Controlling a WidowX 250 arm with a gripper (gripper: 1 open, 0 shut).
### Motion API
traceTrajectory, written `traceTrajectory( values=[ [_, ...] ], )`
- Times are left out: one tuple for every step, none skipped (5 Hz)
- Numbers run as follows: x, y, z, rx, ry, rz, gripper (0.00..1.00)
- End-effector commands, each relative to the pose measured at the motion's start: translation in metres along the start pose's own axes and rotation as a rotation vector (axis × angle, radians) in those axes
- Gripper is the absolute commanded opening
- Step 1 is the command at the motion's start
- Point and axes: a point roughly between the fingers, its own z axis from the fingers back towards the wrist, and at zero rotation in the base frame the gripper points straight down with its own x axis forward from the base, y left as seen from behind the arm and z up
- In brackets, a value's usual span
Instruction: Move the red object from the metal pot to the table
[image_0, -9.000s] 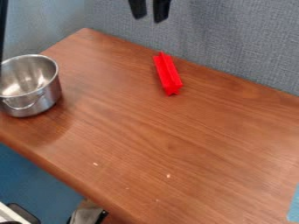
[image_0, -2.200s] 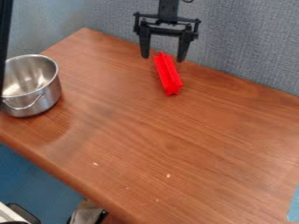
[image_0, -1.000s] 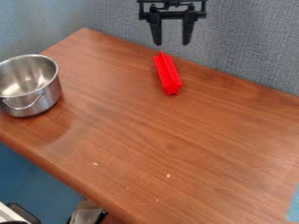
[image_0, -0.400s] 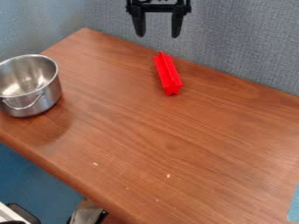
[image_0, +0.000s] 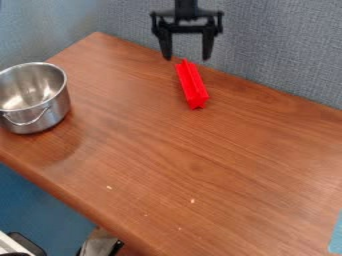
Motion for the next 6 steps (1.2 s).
traceTrajectory(
  values=[
    [-0.012,-0.01,0.018,-0.048,-0.067,0.055,1.0],
    [-0.033,-0.015,0.035,-0.076,-0.107,0.087,1.0],
    [-0.049,-0.014,0.055,-0.111,-0.148,0.13,1.0],
    [-0.051,-0.013,0.058,-0.123,-0.171,0.186,1.0],
    [-0.037,-0.015,0.041,-0.069,-0.181,0.263,1.0],
    [-0.024,-0.017,0.023,-0.008,-0.185,0.332,1.0]
  ],
)
